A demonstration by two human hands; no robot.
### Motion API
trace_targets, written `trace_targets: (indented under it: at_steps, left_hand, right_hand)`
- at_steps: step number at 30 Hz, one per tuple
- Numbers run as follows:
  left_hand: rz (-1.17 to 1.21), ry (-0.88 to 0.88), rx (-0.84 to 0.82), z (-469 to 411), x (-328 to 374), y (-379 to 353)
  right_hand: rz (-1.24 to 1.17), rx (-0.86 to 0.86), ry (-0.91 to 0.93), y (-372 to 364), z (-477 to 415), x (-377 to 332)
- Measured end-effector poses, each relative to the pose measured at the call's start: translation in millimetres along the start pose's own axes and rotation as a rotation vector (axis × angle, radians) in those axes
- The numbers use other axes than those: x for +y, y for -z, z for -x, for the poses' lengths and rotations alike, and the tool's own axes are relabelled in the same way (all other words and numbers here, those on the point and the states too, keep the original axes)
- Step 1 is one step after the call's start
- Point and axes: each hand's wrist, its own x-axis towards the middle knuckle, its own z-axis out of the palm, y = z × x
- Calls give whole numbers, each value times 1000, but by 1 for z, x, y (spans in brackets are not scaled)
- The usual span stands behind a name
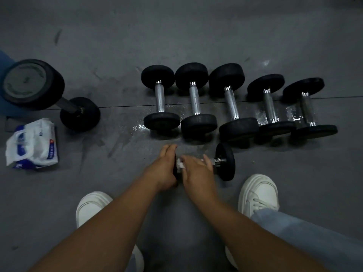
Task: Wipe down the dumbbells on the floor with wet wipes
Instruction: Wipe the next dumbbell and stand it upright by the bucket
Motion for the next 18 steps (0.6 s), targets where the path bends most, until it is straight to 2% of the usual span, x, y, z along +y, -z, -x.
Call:
trace_targets:
  at_steps: [2, 6, 7, 10, 11, 14, 18]
  left_hand:
    - [-12, 8, -3, 0, 1, 1]
    - [-34, 10, -5, 0, 2, 2]
    - [-33, 15, -5, 0, 2, 2]
    - [-37, 22, 0, -1, 5, 5]
    - [-37, 19, -1, -1, 5, 6]
    - [-29, 24, -6, -1, 5, 6]
    - [-13, 18, -3, -2, 6, 8]
  right_hand:
    - [15, 7, -25, 8, -11, 6]
    - [119, -209, 97, 13, -18, -2]
    - [136, -194, 96, 15, -17, 2]
    - [112, -42, -105, 20, -12, 18]
    - [129, -43, -110, 19, -11, 18]
    - [240, -130, 60, 18, -16, 15]
    - [258, -125, -28, 26, -23, 14]
